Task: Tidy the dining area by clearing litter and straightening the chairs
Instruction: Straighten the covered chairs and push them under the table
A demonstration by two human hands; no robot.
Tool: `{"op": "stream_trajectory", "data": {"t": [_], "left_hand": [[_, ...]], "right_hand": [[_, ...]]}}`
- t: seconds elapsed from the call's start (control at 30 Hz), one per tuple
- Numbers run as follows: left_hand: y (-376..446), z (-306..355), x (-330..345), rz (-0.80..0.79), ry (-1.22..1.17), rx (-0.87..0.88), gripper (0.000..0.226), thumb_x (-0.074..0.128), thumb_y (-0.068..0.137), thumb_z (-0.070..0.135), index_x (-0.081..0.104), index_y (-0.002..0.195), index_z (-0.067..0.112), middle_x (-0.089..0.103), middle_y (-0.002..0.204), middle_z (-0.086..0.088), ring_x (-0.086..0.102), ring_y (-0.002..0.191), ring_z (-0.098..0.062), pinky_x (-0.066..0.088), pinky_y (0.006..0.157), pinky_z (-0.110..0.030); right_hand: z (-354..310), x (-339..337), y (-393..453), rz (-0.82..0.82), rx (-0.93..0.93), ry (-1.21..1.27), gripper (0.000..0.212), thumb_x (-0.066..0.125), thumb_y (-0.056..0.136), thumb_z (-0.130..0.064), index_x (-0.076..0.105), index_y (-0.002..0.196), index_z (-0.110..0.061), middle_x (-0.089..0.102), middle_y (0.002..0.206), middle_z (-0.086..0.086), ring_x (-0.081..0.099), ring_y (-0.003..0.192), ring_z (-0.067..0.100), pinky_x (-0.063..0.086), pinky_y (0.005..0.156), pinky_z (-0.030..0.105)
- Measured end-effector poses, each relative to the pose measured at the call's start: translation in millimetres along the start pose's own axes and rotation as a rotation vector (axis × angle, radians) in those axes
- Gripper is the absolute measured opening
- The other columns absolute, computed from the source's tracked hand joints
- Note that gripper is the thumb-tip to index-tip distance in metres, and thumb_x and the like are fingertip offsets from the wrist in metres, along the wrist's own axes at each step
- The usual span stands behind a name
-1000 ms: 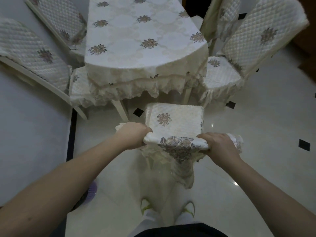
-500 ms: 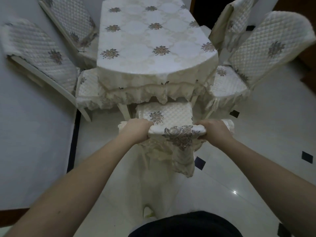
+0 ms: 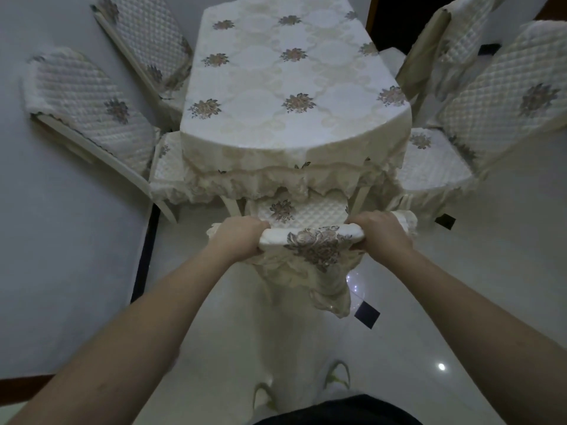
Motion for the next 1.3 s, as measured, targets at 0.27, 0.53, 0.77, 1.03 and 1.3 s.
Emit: {"op": "stream_trajectory", "data": {"t": [0.27, 0.53, 0.77, 1.03, 1.3], "left_hand": [[30.3, 0.6, -11.0, -0.021, -0.014, -0.095, 0.026, 0.063, 0.081, 0.038, 0.063, 0.104, 0.025, 0.066, 0.095, 0.001, 0.063, 0.086, -0.022, 0.043, 0.063, -0.030], [49.6, 31.5, -13.9, -0.027, -0.055, -0.069, 0.020, 0.061, 0.079, 0.035, 0.063, 0.096, 0.027, 0.067, 0.091, 0.002, 0.063, 0.080, -0.021, 0.044, 0.061, -0.030], [43.9, 51.6, -8.9, -0.092, 0.024, 0.011, 0.028, 0.055, 0.085, 0.037, 0.060, 0.110, 0.025, 0.065, 0.101, 0.001, 0.062, 0.089, -0.023, 0.040, 0.062, -0.031], [54.4, 53.9, -15.1, -0.117, 0.082, 0.042, 0.025, 0.055, 0.085, 0.034, 0.060, 0.107, 0.024, 0.065, 0.099, 0.002, 0.062, 0.087, -0.023, 0.042, 0.062, -0.029], [67.3, 34.0, -14.0, -0.164, 0.068, -0.016, 0.014, 0.053, 0.086, 0.031, 0.056, 0.096, 0.022, 0.064, 0.094, 0.003, 0.058, 0.080, -0.020, 0.047, 0.064, -0.032]], "right_hand": [[30.6, 0.8, 37.0, -0.029, -0.035, 0.019, 0.043, 0.090, 0.050, -0.025, 0.074, 0.089, -0.024, 0.070, 0.077, 0.003, 0.063, 0.073, 0.028, 0.044, 0.066, 0.033], [67.3, -11.3, 46.6, -0.014, -0.054, -0.009, 0.033, 0.087, 0.051, -0.018, 0.073, 0.081, -0.024, 0.068, 0.071, 0.002, 0.060, 0.067, 0.028, 0.034, 0.059, 0.030], [73.1, -3.3, 29.0, 0.032, -0.087, 0.040, 0.035, 0.087, 0.048, -0.014, 0.072, 0.077, -0.024, 0.065, 0.067, 0.002, 0.058, 0.061, 0.029, 0.040, 0.059, 0.034], [80.5, -4.9, 23.7, 0.073, -0.058, 0.106, 0.037, 0.087, 0.049, -0.021, 0.071, 0.083, -0.022, 0.066, 0.073, 0.000, 0.056, 0.067, 0.028, 0.032, 0.066, 0.033], [76.6, -1.9, 42.1, 0.055, -0.030, 0.114, 0.040, 0.090, 0.052, -0.027, 0.072, 0.087, -0.024, 0.068, 0.081, 0.000, 0.060, 0.079, 0.028, 0.026, 0.071, 0.032]]}}
Point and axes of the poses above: each hand's wrist, its own y-axis towards the middle knuckle, its own x-axis out of the palm, z = x × y, the point moved 9 cm from there along y, towards the middle knuckle
